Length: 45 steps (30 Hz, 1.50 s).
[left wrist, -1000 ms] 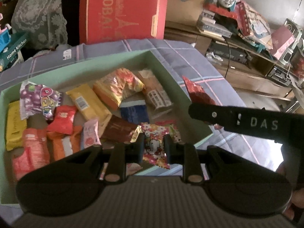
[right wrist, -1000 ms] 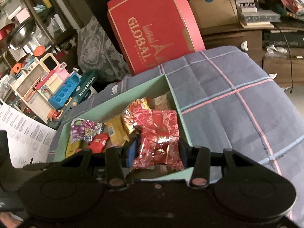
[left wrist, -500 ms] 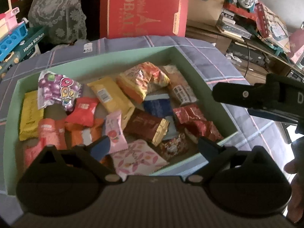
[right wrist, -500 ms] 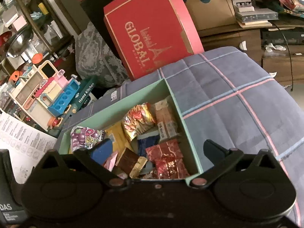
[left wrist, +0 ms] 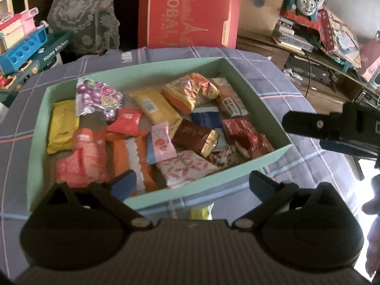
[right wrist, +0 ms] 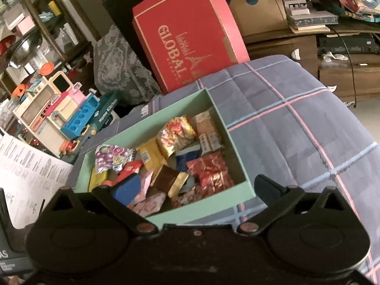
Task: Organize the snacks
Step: 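Withdraw both grippers from the box toward the last snacks, then grasp orange jelly cup with left gripper while right gripper grasps yellow stick snack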
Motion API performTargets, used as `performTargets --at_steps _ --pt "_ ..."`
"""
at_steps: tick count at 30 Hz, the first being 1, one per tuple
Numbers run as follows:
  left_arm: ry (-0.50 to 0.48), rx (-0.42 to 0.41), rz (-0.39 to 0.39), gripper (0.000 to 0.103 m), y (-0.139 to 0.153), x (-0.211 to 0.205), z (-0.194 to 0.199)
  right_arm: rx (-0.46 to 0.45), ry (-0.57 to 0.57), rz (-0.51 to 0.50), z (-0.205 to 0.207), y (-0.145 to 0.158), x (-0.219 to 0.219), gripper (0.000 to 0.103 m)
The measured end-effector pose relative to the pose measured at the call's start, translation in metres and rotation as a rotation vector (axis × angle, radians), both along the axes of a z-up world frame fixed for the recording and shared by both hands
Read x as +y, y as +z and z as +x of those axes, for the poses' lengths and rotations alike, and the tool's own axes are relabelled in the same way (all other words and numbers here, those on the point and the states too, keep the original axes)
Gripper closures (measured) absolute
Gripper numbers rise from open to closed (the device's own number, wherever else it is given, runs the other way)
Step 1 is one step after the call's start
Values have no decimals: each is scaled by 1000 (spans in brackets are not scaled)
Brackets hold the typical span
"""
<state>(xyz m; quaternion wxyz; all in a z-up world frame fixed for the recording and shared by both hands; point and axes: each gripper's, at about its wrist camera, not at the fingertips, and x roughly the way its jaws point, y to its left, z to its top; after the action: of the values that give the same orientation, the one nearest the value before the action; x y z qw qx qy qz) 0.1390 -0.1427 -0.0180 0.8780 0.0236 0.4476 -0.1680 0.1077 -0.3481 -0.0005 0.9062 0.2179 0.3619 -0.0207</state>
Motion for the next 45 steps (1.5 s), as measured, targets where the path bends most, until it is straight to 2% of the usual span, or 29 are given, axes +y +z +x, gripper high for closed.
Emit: performTargets --at_steps 5,13,26,31,39,44,45 --pt "22 -9 -11 0 6 19 -24 1 19 -2 -22 5 16 0" --pt "74 14 -10 0 -4 59 -61 44 59 -17 -55 -5 49 0" --pt "138 51 -15 0 -23 109 -94 116 140 -29 -73 -20 92 0" --pt "165 86 -10 0 -38 132 -108 161 159 -32 -78 -35 101 0" --pt "278 188 -34 0 -64 172 -133 228 182 -13 -80 -59 107 0" --pt "308 215 -54 1 -70 177 -137 250 211 -17 -78 -68 115 0" --pt "298 211 -47 5 -70 174 -138 253 217 -21 -78 -69 117 0"
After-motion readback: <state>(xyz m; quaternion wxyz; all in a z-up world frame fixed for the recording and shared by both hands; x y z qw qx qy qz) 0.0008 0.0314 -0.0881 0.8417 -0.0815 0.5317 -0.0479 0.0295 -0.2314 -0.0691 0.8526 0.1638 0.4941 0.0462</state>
